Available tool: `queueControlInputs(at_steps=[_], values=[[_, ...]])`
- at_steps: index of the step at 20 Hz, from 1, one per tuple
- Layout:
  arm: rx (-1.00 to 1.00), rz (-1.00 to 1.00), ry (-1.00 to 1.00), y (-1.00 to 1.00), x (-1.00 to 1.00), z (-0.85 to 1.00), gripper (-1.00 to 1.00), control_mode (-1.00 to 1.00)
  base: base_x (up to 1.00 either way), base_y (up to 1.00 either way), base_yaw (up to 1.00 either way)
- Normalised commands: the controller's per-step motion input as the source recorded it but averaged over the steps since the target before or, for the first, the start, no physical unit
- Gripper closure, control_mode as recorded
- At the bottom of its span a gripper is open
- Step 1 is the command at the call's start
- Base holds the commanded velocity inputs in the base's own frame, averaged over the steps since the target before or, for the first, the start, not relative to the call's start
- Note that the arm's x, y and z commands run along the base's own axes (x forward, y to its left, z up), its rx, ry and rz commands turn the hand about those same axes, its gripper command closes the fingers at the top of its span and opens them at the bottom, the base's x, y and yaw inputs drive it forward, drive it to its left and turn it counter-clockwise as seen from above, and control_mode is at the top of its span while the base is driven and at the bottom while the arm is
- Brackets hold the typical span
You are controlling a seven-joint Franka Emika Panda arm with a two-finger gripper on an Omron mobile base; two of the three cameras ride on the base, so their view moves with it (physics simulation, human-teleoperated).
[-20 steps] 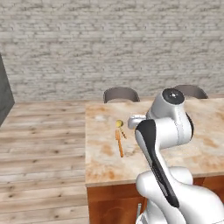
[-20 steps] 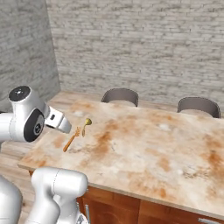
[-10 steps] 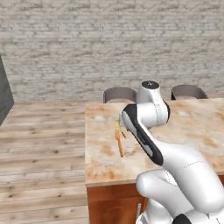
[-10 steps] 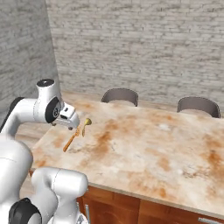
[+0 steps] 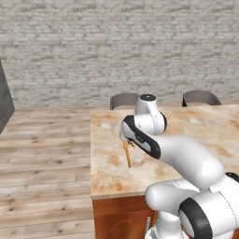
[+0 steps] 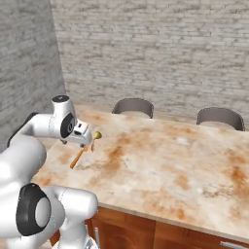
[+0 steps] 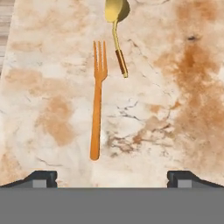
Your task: Organize the utensils by type. Pick up the wooden spoons from the counter and place them in the open cabinet. Then pick up the metallic utensils from the counter and place them in the open drawer.
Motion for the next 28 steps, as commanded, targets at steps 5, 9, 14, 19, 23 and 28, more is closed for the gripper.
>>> queueControlInputs(at_steps=[5,9,14,19,23,28], values=[[0.0,0.02,0.05,0.0,0.47,-0.5,-1.0,-1.0,0.0,0.0,0.0],[0.0,0.0,0.0,0.1,0.22,-0.47,-1.0,-1.0,0.0,0.0,0.0],[0.0,0.02,0.0,0.14,0.32,-0.34,-1.0,-1.0,0.0,0.0,0.0],[0.0,0.0,0.03,0.15,0.2,-0.35,-1.0,-1.0,0.0,0.0,0.0],[0.0,0.0,0.03,0.05,0.24,-0.3,-1.0,-1.0,0.0,0.0,0.0],[0.0,0.0,0.03,0.02,0.13,-0.22,-1.0,-1.0,0.0,0.0,0.0]])
